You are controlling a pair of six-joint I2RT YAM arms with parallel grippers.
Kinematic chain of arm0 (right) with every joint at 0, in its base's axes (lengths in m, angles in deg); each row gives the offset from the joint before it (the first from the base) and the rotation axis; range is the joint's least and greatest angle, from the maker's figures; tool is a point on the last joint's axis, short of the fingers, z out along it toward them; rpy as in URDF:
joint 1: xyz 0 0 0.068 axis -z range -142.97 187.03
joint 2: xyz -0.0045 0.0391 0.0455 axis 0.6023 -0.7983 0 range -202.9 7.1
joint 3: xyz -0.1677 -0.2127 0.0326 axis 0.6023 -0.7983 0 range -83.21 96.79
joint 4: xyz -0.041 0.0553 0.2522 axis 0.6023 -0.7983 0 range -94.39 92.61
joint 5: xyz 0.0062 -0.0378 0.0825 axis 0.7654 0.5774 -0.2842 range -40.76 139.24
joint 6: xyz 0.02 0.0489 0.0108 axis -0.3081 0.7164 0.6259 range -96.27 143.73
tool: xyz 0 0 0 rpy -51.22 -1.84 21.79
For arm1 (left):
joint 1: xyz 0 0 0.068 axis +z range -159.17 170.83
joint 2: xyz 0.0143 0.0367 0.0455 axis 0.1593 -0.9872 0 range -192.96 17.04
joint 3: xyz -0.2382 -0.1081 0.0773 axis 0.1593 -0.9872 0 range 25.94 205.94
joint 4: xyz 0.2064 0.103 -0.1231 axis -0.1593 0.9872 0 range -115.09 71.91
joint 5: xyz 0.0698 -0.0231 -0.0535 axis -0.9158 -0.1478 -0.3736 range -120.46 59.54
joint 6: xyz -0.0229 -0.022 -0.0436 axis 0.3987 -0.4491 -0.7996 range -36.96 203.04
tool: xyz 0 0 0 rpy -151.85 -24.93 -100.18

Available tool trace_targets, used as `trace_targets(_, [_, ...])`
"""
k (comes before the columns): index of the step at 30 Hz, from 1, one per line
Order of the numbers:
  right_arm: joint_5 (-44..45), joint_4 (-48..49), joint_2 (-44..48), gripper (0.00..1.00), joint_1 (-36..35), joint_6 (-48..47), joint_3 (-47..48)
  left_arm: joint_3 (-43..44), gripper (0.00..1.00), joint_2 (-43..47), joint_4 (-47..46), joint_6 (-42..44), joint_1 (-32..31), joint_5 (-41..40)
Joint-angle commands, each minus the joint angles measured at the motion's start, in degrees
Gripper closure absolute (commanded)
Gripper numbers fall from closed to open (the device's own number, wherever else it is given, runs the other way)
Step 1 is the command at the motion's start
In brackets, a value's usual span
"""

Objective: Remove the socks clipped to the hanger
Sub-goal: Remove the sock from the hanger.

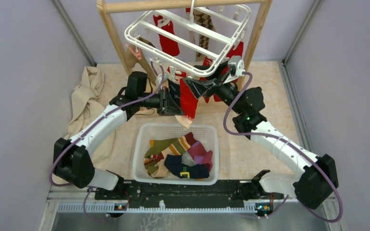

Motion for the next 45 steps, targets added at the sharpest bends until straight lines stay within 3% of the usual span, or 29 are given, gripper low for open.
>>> trace_targets(1, [2.17,1.59,1.43,0.3,-0.74,-1.62,3.89,2.04,1.0,-0.53,-1.06,0.79,-0.71,0.21])
trace_targets(10, [2.28,2.01,1.23,0.25,-0.79,-1.59,4.79,2.06,1.0,-0.73,-1.25,0.84,-0.98,0.25])
trace_targets(18, [2.89,3.72,1.08,0.27,-0.79,-0.4,4.28,1.63,1.0,-0.99,-1.57,0.73,-1.26,0.29])
trace_targets(30, [3.17,3.91,0.86,0.58,-0.79,0.08,4.83,1.27,1.0,-1.08,-1.79,0.68,-1.8,0.16])
trace_targets(35, [3.07,3.5,0.86,0.97,-0.79,0.38,5.01,1.01,1.0,-0.99,-1.9,0.6,-1.96,0.19])
trace_targets(36, [3.12,3.5,0.87,1.0,-0.79,0.5,4.96,0.95,1.0,-0.87,-1.94,0.53,-1.89,0.2])
trace_targets(45, [2.94,1.71,0.75,1.0,-0.79,0.87,5.25,0.76,1.0,0.53,-1.86,0.09,-2.06,0.43])
